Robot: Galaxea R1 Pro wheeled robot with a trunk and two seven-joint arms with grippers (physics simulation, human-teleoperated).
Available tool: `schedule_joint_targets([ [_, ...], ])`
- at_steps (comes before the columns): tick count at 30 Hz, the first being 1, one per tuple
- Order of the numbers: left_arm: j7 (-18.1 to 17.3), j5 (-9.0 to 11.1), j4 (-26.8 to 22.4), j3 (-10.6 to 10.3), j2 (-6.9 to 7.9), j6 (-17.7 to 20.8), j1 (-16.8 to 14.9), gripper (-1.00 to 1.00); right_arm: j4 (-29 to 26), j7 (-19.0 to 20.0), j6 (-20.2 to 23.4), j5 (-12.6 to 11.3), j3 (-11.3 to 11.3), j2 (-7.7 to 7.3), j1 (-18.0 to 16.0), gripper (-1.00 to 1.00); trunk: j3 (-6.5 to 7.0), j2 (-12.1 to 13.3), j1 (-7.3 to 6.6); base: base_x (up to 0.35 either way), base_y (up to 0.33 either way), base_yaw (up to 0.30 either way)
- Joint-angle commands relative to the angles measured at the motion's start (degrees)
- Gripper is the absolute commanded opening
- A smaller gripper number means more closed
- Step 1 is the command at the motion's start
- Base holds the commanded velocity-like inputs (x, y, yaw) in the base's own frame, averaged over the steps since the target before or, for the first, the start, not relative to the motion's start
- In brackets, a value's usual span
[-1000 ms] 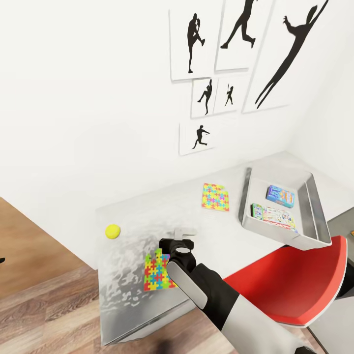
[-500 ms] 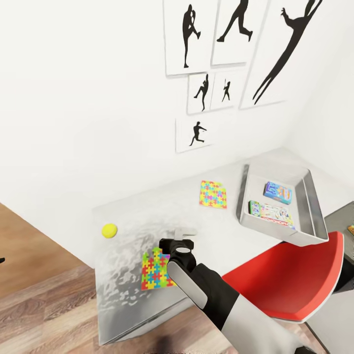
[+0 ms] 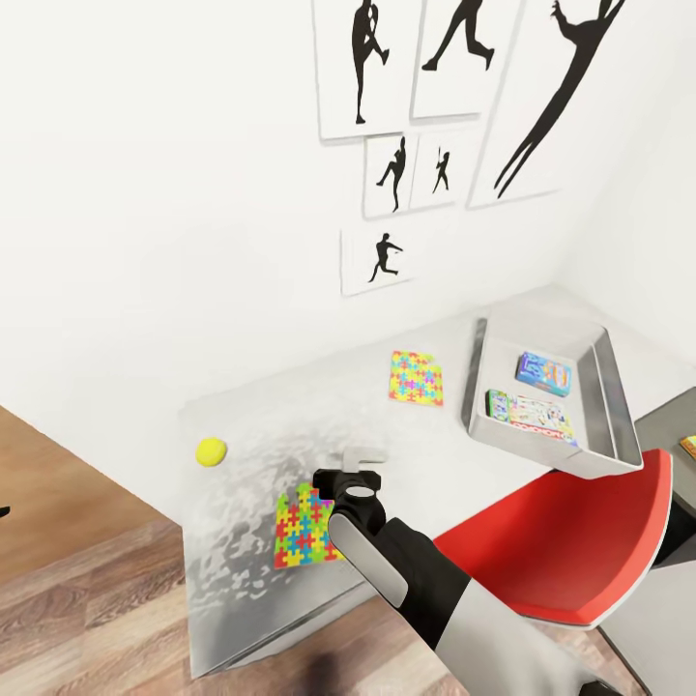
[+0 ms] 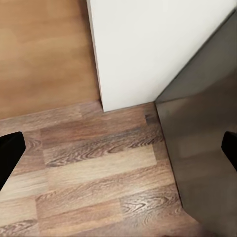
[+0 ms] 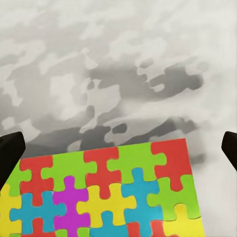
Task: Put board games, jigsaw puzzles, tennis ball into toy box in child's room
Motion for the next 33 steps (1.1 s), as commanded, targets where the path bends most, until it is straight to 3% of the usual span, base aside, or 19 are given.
schedule_joint_targets([
  [1,-0.48,-0.41,-0.05,0.13,-0.01,0.41,-0.09,1.00,-0.05,-0.40,0.29,-0.23,0.09,0.00,-0.07,1.00,-0.13,-0.11,0.03,0.000,0.000,-0.004],
  [33,-0.56,-0.32,-0.06,0.06,-0.15,0.23,-0.09,1.00,-0.05,-0.40,0.29,-0.19,0.19,0.00,-0.07,1.00,-1.83,-0.11,0.03,0.018,0.021,0.000],
])
